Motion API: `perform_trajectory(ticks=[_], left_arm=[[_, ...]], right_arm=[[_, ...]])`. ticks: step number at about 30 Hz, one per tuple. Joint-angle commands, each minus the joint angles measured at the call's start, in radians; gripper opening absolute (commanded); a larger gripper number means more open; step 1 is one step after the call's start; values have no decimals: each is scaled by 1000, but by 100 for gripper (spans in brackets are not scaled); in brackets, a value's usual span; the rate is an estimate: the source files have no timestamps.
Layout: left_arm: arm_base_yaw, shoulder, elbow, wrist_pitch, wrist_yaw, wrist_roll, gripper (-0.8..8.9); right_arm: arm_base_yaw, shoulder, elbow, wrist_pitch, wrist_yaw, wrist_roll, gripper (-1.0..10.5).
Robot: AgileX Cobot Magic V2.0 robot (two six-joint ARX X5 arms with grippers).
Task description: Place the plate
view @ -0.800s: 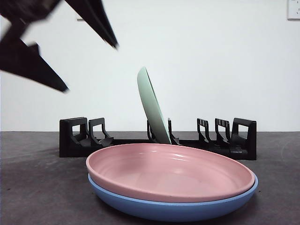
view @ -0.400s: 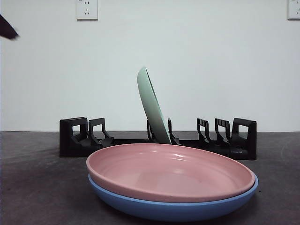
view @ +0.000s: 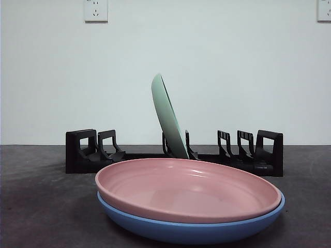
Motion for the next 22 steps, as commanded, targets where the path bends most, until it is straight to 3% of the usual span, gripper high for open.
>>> perform_trajectory(ticks=[1,10,22], left_arm=[[-8,-36,11,3,1,18,536],[-8,-127,12,-8,1,4,530],[-8,-148,26,-33,0,-2,530]], right_arm=[[14,47,13,43,-21,32,513],[84,289,93,187,-43,70,512],[123,781,472,167,20,71,511]])
